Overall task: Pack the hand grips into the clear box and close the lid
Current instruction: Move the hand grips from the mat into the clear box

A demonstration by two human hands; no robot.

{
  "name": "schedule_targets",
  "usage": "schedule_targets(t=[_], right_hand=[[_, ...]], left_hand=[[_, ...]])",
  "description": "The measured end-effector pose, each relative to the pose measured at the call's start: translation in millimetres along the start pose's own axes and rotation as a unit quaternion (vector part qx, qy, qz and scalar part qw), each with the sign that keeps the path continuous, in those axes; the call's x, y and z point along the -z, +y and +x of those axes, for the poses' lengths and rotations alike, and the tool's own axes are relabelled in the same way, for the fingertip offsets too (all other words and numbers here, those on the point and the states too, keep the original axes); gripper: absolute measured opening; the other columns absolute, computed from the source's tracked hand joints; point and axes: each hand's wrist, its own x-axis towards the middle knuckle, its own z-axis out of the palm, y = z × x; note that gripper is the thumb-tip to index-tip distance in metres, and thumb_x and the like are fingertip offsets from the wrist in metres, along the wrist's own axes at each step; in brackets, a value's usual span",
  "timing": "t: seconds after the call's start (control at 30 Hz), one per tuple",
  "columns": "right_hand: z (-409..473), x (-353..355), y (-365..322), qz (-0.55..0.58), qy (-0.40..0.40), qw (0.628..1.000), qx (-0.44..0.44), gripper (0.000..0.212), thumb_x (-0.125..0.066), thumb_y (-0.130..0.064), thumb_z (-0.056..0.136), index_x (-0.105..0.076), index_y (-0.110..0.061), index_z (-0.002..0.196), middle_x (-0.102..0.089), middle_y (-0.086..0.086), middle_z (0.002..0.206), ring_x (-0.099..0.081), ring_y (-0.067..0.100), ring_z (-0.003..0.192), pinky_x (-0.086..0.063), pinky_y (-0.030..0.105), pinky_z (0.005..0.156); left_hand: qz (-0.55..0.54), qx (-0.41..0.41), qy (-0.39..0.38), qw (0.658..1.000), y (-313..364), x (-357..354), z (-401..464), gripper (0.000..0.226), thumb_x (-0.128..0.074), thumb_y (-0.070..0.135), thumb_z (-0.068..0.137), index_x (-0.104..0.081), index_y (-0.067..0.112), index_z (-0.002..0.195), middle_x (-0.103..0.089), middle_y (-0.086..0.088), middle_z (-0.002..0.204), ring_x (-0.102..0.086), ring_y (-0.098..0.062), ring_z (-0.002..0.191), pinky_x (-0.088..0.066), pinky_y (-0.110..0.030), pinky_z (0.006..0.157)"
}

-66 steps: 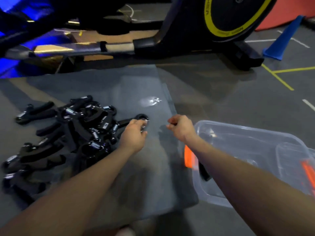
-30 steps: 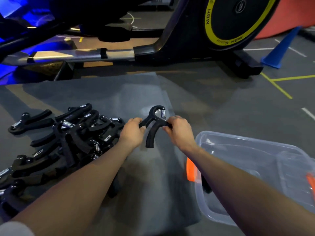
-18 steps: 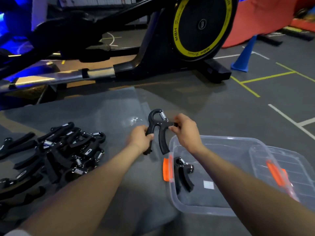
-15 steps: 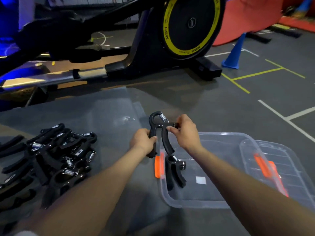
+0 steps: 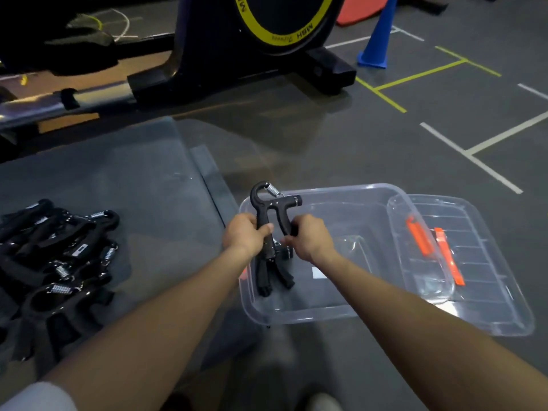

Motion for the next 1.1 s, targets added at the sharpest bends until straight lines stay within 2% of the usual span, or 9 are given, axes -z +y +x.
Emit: schedule_targets(t=[0.1, 0.17, 0.23, 0.33, 0.5, 0.7, 0.9, 1.0, 1.1], right_hand=[[11, -10, 10, -0.007, -0.014, 0.999, -0.030, 0.026, -0.074, -0.024, 0.078, -0.067, -0.006, 0.096, -0.070, 0.015, 0.104, -0.065, 0.032, 0.100, -0.049, 0.033, 0.080], [16, -19, 20, -0.025, -0.031, 0.997, -0.061, 0.029, -0.074, -0.023, 0.077, -0.068, -0.006, 0.100, -0.070, 0.014, 0.106, -0.065, 0.032, 0.102, -0.050, 0.032, 0.083], [21, -31, 29, -0.038, -0.047, 0.995, -0.085, 0.032, -0.074, -0.024, 0.076, -0.068, -0.005, 0.101, -0.070, 0.014, 0.106, -0.066, 0.030, 0.101, -0.049, 0.028, 0.078], [29, -48, 35, -0.039, -0.064, 0.991, -0.108, 0.023, -0.074, -0.024, 0.076, -0.067, -0.008, 0.091, -0.072, 0.013, 0.104, -0.067, 0.027, 0.100, -0.045, 0.024, 0.071], [42, -71, 40, -0.038, -0.080, 0.986, -0.143, 0.048, -0.076, -0.025, 0.076, -0.060, -0.006, 0.117, -0.063, 0.012, 0.121, -0.060, 0.030, 0.114, -0.048, 0.031, 0.089], [48, -97, 40, -0.041, -0.088, 0.986, -0.134, 0.048, -0.076, -0.022, 0.077, -0.058, -0.004, 0.118, -0.061, 0.016, 0.123, -0.061, 0.032, 0.113, -0.049, 0.033, 0.090], [50, -101, 38, -0.083, -0.057, 0.992, -0.079, 0.025, -0.059, -0.005, 0.086, -0.062, -0.003, 0.111, -0.066, 0.018, 0.115, -0.063, 0.034, 0.107, -0.050, 0.034, 0.083], [50, -101, 40, -0.100, -0.053, 0.992, -0.057, 0.028, -0.051, 0.003, 0.085, -0.064, -0.004, 0.110, -0.067, 0.017, 0.113, -0.063, 0.034, 0.107, -0.050, 0.033, 0.084], [49, -98, 44, -0.090, -0.081, 0.992, -0.044, 0.027, -0.057, 0.000, 0.085, -0.065, -0.007, 0.110, -0.069, 0.016, 0.110, -0.065, 0.032, 0.104, -0.051, 0.032, 0.083]], left_hand=[[0.064, -0.057, -0.009, 0.996, -11, 4, 8, 0.015, -0.063, 0.023, 0.087, -0.061, 0.011, 0.095, -0.064, -0.013, 0.102, -0.059, -0.030, 0.099, -0.046, -0.035, 0.086], [0.122, -0.088, -0.012, 0.989, -22, 6, 14, 0.036, -0.062, 0.018, 0.087, -0.055, 0.009, 0.122, -0.053, -0.012, 0.122, -0.052, -0.031, 0.116, -0.043, -0.038, 0.098], [0.153, -0.103, -0.008, 0.983, -33, 8, 18, 0.047, -0.061, 0.014, 0.087, -0.048, 0.008, 0.132, -0.046, -0.011, 0.130, -0.043, -0.029, 0.125, -0.036, -0.035, 0.102], [0.179, -0.112, -0.023, 0.977, -46, 8, 21, 0.042, -0.056, 0.012, 0.089, -0.049, 0.006, 0.130, -0.046, -0.012, 0.128, -0.043, -0.029, 0.122, -0.036, -0.031, 0.097], [0.185, -0.139, -0.052, 0.972, -60, 6, 25, 0.046, -0.054, 0.016, 0.091, -0.043, 0.007, 0.135, -0.046, -0.013, 0.128, -0.047, -0.027, 0.118, -0.036, -0.029, 0.098], [0.149, -0.136, -0.044, 0.978, -59, 4, 24, 0.049, -0.054, 0.015, 0.092, -0.040, 0.004, 0.138, -0.042, -0.010, 0.132, -0.045, -0.024, 0.121, -0.032, -0.024, 0.099], [0.149, -0.139, -0.041, 0.978, -61, 3, 25, 0.055, -0.054, 0.015, 0.092, -0.035, 0.005, 0.142, -0.042, -0.010, 0.132, -0.043, -0.024, 0.123, -0.031, -0.025, 0.103], [0.145, -0.140, -0.044, 0.979, -62, 3, 25, 0.057, -0.054, 0.016, 0.093, -0.031, 0.006, 0.144, -0.041, -0.009, 0.133, -0.042, -0.023, 0.124, -0.031, -0.024, 0.104], [0.136, -0.136, -0.045, 0.980, -62, 4, 24, 0.055, -0.053, 0.016, 0.093, -0.033, 0.006, 0.143, -0.040, -0.008, 0.133, -0.043, -0.022, 0.122, -0.030, -0.022, 0.101]])
